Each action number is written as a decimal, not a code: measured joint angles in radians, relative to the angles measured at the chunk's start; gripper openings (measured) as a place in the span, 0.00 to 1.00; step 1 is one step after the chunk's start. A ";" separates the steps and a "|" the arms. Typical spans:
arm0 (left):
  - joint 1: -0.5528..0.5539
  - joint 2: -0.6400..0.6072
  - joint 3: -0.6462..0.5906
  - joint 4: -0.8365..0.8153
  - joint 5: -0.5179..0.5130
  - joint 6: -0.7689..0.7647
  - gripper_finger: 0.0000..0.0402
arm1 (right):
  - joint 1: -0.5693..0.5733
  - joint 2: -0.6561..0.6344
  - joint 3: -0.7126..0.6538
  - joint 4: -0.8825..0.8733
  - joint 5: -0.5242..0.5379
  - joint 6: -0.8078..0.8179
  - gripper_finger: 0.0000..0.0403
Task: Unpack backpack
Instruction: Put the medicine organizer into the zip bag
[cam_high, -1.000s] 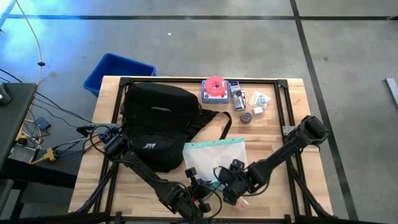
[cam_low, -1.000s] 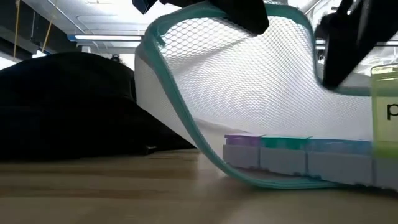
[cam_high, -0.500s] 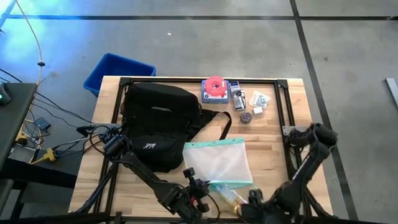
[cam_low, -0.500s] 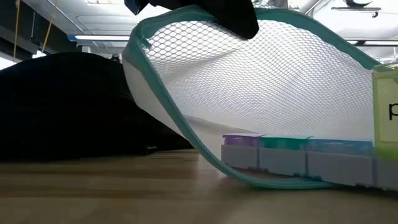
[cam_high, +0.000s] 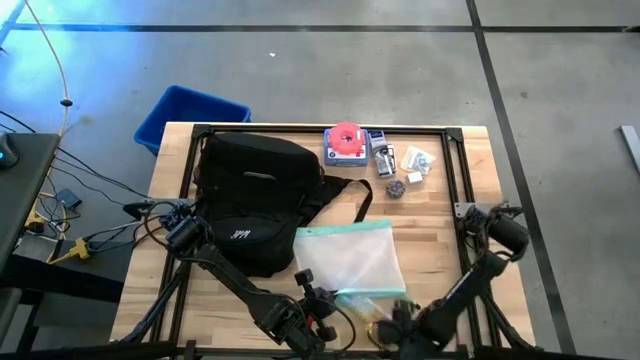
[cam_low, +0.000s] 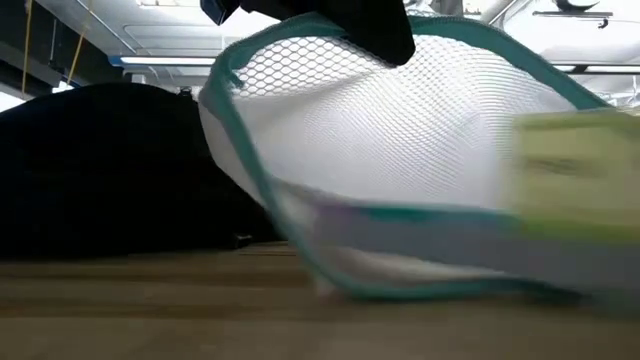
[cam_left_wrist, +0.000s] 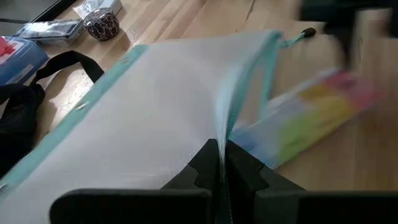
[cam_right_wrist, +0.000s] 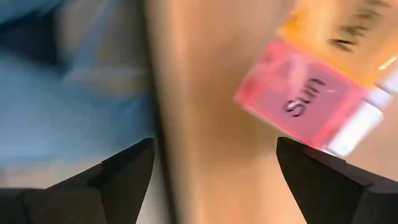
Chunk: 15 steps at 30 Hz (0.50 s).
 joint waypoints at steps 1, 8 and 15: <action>0.000 0.000 0.000 0.000 0.003 0.000 0.00 | -0.014 0.000 0.000 -0.020 0.104 0.030 0.80; -0.001 0.000 0.000 -0.001 0.012 0.001 0.00 | -0.049 -0.028 0.002 -0.151 0.374 0.229 0.80; -0.001 0.000 0.000 -0.002 0.015 0.002 0.00 | -0.024 -0.033 0.035 -0.006 0.280 0.024 0.80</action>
